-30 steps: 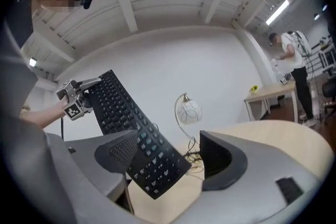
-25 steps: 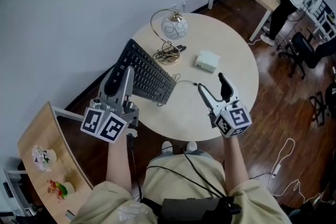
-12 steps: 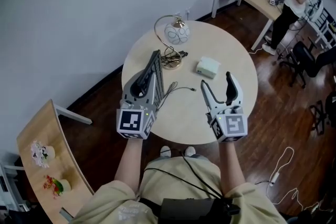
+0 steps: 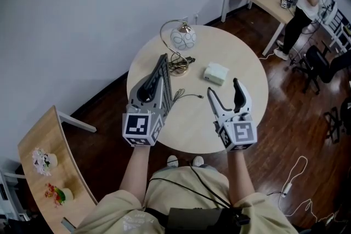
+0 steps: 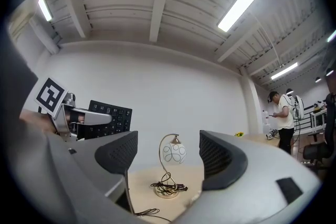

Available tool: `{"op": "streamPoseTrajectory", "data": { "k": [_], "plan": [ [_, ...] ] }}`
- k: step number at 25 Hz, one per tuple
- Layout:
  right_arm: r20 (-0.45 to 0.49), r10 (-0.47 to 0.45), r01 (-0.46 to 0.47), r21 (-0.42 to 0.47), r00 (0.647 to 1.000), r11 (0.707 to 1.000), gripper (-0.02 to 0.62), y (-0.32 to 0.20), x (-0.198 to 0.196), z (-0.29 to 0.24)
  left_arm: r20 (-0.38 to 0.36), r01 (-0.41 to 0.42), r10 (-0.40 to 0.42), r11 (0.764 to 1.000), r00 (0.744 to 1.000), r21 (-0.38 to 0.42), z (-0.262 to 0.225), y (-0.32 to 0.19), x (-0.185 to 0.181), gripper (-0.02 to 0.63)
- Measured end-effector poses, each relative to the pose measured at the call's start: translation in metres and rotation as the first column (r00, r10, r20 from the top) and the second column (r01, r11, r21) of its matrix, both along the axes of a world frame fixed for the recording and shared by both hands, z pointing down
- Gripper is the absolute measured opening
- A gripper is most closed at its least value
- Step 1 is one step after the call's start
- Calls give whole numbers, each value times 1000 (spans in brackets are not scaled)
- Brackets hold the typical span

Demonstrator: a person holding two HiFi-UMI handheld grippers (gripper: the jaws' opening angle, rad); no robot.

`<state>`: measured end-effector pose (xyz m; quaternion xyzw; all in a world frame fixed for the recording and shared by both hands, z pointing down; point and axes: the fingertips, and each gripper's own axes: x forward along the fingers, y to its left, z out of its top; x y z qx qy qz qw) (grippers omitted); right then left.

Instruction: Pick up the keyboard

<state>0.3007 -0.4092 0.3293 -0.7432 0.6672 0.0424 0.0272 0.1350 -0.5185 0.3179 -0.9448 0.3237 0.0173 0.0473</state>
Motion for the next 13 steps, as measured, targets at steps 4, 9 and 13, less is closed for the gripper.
{"op": "streamPoseTrajectory", "data": {
  "k": [4, 9, 13],
  "plan": [
    [-4, -1, 1, -3, 1000, 1000, 387, 0, 4, 5, 4, 19, -19, 1000, 1000, -20, 3, -4, -1, 54],
    [-6, 4, -4, -6, 1000, 1000, 387, 1, 12, 10, 21, 18, -17, 999, 1000, -42, 13, -3, 3, 54],
    [-6, 3, -3, -11, 1000, 1000, 387, 1, 17, 7, 43, 14, -12, 999, 999, -44, 23, 0, 10, 55]
  ]
}}
